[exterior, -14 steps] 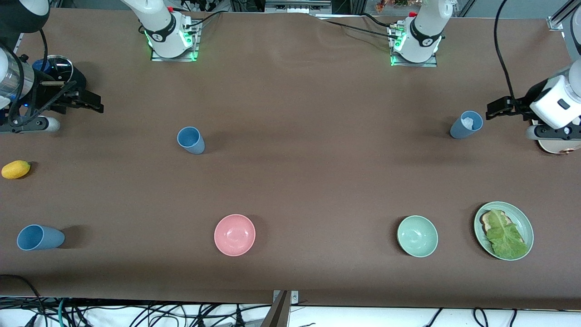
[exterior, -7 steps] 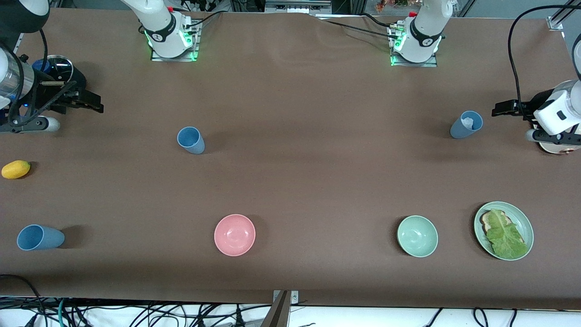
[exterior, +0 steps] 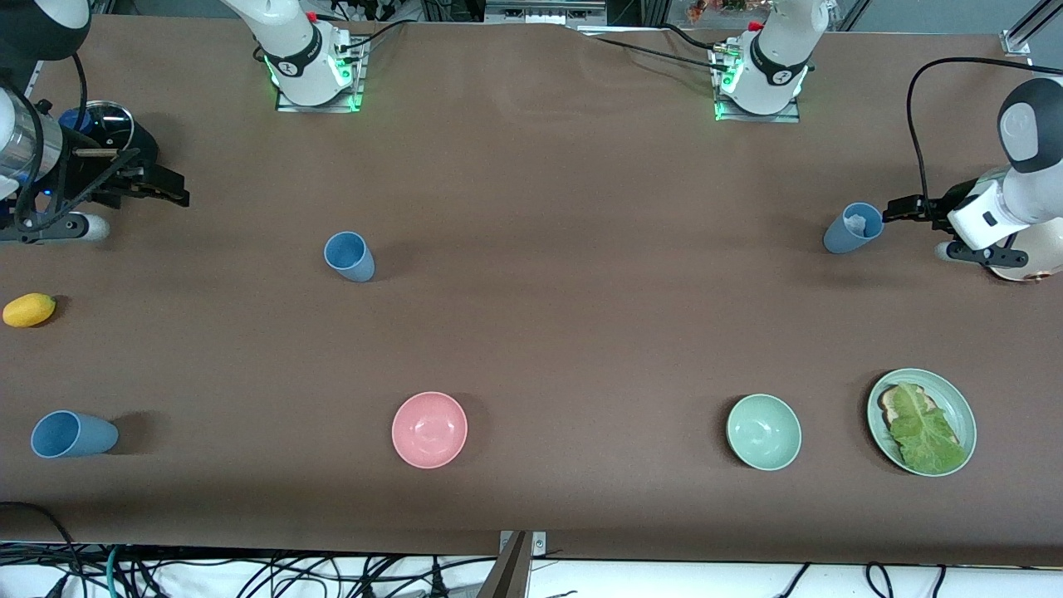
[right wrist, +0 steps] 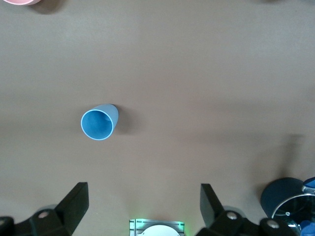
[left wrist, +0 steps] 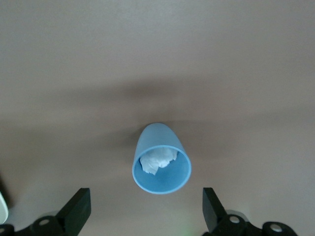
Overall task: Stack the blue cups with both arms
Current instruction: 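Lower the left gripper over the nearby blue cup and close on it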
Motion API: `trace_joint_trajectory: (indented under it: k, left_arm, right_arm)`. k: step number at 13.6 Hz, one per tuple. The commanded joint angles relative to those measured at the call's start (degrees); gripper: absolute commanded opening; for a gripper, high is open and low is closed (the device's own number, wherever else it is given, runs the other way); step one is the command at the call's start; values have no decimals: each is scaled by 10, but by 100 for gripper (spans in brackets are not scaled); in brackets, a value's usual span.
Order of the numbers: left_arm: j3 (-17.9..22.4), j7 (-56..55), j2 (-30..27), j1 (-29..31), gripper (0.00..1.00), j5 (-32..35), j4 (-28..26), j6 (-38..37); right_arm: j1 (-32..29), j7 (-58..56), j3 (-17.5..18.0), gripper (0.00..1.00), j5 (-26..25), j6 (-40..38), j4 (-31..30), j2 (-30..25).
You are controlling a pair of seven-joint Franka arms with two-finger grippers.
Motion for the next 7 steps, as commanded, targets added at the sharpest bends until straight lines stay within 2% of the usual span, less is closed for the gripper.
trace_joint_trajectory:
  k: [1,6,7]
  left_arm:
    - [-7,15,-14,21,100,2,-42,40]
    - [-7,50,8,46,97,0,-80,79]
    - [-8,65,14,54,92,-2,-91,103]
  right_arm:
    - [-3,5,1,100,0,-12,15,6]
    - [-4,5,1,100,0,-14,14,6]
    - [-4,5,1,100,0,-16,14,6]
